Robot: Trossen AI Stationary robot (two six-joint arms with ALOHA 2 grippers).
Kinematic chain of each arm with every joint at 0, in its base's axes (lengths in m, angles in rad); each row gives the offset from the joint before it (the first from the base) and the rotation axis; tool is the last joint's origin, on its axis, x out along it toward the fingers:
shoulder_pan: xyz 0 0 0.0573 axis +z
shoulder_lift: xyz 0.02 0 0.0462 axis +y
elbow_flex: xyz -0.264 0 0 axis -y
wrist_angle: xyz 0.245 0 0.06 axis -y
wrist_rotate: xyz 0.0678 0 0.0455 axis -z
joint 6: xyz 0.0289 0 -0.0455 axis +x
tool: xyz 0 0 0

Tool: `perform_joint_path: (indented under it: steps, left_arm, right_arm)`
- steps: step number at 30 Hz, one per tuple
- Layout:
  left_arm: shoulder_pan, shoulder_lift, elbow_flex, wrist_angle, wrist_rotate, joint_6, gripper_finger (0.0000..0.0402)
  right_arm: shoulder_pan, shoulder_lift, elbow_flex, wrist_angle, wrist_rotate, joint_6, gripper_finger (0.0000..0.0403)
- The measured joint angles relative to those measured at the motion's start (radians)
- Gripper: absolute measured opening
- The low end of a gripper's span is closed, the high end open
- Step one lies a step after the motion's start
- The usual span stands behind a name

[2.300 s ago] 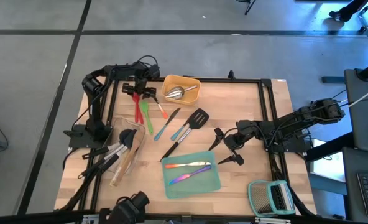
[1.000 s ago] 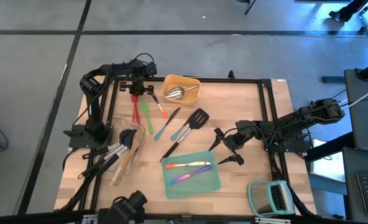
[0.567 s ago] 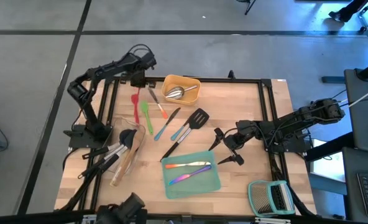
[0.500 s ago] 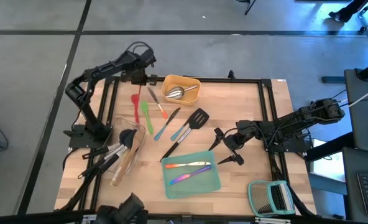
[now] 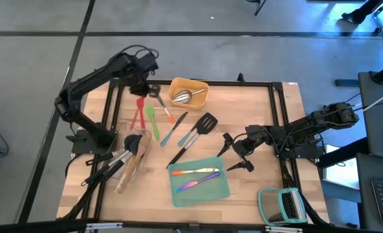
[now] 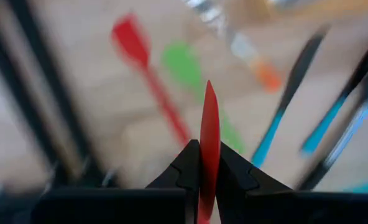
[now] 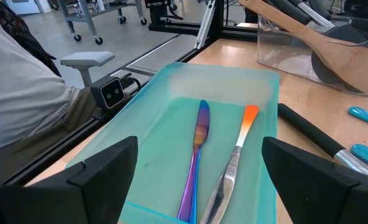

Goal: Pick & Place Kitchen Items
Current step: Put the red spatula into the transparent bin

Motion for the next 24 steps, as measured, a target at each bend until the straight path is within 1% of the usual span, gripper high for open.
perform_joint_path:
  steps: [1,2,4,6,12,16,20,24]
  left_arm:
    - [-0.017,-0.012,0.000,-0.052,0.006,-0.013,0.0018]
    - [-0.034,-0.026,-0.004,-0.064,0.017,-0.021,0.0018]
    - [-0.070,-0.071,-0.033,-0.035,0.076,-0.044,0.0018]
    - [-0.106,-0.099,-0.042,-0.061,0.121,-0.078,0.0018]
    - [-0.231,-0.156,-0.087,-0.052,0.130,-0.194,0.0018]
    - [-0.304,-0.174,-0.148,-0.049,0.149,-0.275,0.0018]
    - [-0.376,-0.189,-0.225,-0.050,0.169,-0.338,0.0018]
    - [-0.444,-0.195,-0.329,-0.051,0.206,-0.350,0.0018]
  right_arm:
    - [0.000,0.000,0.000,0.000,0.000,0.000,0.0346]
    - [0.000,0.000,0.000,0.000,0.000,0.000,0.0346]
    - [0.000,0.000,0.000,0.000,0.000,0.000,0.0346]
    - [0.000,0.000,0.000,0.000,0.001,0.000,0.0346]
    - [0.000,0.000,0.000,-0.001,0.002,0.000,0.0346]
    - [0.000,0.000,0.000,-0.004,0.002,0.000,0.0346]
    - [0.000,0.000,0.000,-0.008,0.002,0.000,0.0346]
    - [0.000,0.000,0.000,-0.008,0.002,0.000,0.0346]
